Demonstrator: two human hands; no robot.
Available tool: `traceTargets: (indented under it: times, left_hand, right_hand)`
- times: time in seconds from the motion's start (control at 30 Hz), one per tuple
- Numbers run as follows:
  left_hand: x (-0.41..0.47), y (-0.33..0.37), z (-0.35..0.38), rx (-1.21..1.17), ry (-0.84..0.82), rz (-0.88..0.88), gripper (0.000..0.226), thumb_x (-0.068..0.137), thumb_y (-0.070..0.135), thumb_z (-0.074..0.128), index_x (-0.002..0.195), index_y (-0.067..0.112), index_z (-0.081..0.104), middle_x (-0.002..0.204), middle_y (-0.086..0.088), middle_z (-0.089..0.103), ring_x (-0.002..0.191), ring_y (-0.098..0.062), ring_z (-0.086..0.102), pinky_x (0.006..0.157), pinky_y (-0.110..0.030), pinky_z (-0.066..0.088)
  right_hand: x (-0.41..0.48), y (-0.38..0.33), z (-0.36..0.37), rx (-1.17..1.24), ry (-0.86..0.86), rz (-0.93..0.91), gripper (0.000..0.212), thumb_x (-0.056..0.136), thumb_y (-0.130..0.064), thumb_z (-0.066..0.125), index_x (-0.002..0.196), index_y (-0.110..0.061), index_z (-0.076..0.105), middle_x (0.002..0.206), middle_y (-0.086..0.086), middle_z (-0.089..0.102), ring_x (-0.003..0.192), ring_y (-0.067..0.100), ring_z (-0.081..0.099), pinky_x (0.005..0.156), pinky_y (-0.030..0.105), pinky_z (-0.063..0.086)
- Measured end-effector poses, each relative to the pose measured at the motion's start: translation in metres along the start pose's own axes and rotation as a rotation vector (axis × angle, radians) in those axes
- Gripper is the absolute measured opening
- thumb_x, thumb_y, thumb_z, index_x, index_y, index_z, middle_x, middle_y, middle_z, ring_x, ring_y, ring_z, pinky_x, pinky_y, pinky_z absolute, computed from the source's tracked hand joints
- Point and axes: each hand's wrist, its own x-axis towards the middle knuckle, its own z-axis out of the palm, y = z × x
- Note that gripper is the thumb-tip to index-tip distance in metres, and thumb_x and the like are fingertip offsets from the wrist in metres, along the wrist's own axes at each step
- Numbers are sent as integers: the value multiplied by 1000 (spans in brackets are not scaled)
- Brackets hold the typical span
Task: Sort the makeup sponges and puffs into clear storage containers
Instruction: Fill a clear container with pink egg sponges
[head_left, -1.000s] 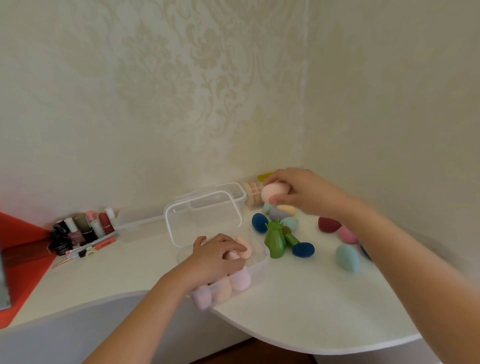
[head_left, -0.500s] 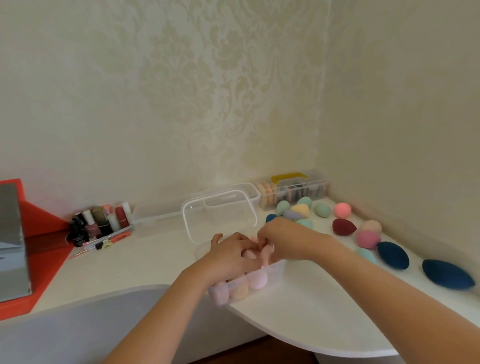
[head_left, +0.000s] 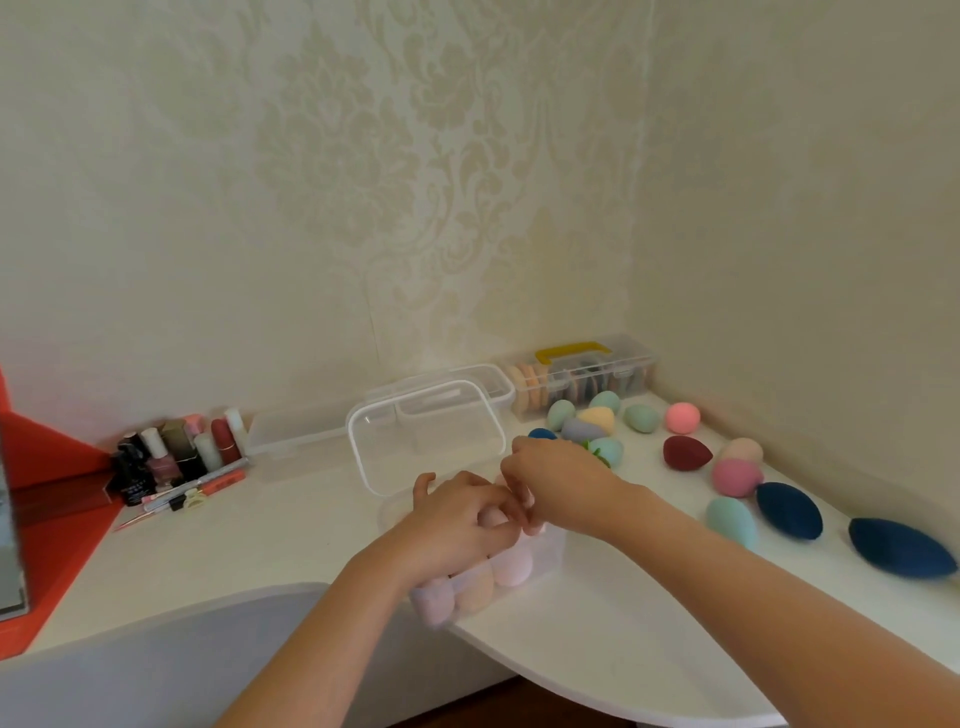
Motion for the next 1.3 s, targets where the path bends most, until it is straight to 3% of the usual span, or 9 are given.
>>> traceTargets:
  times: [0.2, 0.3, 0.43, 0.5, 0.6, 0.87, 1.07, 1.17, 1.3]
  left_hand:
    - [-4, 3, -1, 0, 17, -28, 21, 89, 35, 49, 100, 44, 64, 118, 14, 49, 120, 6, 33, 114, -39, 1]
    - [-6, 6, -3, 2, 4, -45, 20, 90, 34, 49, 101, 43, 63, 118, 13, 48, 117, 4, 35, 114, -40, 0]
    - [-5, 8, -3, 24, -10, -53, 20, 90, 36, 49, 102, 42, 64, 116, 15, 46, 111, 4, 36, 114, -39, 4]
    - [-6, 8, -4, 29, -11, -63, 20, 90, 37, 49, 102, 42, 64, 116, 15, 45, 107, 4, 36, 113, -37, 5]
    - [-6, 10, -3, 34, -18, -69, 20, 91, 36, 49, 103, 41, 65, 115, 15, 45, 101, 8, 37, 111, -35, 6]
    - [-5, 11, -2, 31, -25, -77, 17, 90, 35, 50, 96, 44, 63, 112, 17, 44, 99, 18, 32, 113, -37, 6]
    - [-5, 12, -2, 12, -17, -90, 20, 90, 33, 50, 101, 40, 66, 113, 16, 43, 94, 26, 25, 114, -38, 7]
    - [-6, 11, -2, 12, -16, -96, 20, 90, 34, 50, 102, 40, 66, 116, 15, 43, 95, 23, 26, 114, -38, 7]
    - [-6, 12, -3, 5, -19, -99, 20, 90, 35, 50, 100, 41, 66, 117, 15, 43, 98, 18, 29, 113, -35, 6]
  right_hand:
    - [-23, 20, -14, 264, 133, -10, 13, 81, -28, 70, 89, -19, 65, 83, -13, 50, 78, 1, 47, 66, 14, 35]
    - [-47, 34, -39, 417, 304, 101, 13, 85, -29, 67, 78, -17, 65, 66, -15, 52, 64, -11, 49, 58, 5, 36]
    - [-65, 83, -50, 393, 534, 381, 18, 91, -22, 58, 80, -9, 66, 66, -2, 58, 61, 5, 55, 51, 16, 37]
    - [-66, 119, -41, 238, 439, 575, 19, 92, -15, 51, 94, -6, 67, 87, 7, 66, 83, 25, 60, 68, 30, 44]
    - [-70, 157, -19, 90, 126, 756, 33, 90, -9, 48, 121, -14, 60, 117, 7, 62, 105, 25, 58, 83, 30, 46]
    - [-72, 176, 14, 97, -159, 762, 48, 88, -7, 50, 135, -8, 46, 134, 12, 51, 116, 26, 54, 97, 32, 44]
    - [-64, 166, 4, -14, -158, 724, 43, 92, -3, 40, 136, -4, 41, 136, 19, 30, 60, 10, 35, 47, 20, 28]
    - [-58, 163, 1, -4, -57, 771, 40, 90, 0, 41, 130, -6, 47, 135, 18, 28, 58, 12, 36, 48, 21, 32]
    - [-53, 148, -14, 50, 208, 765, 29, 87, 1, 48, 116, -1, 47, 129, 19, 32, 67, 25, 51, 66, 31, 42]
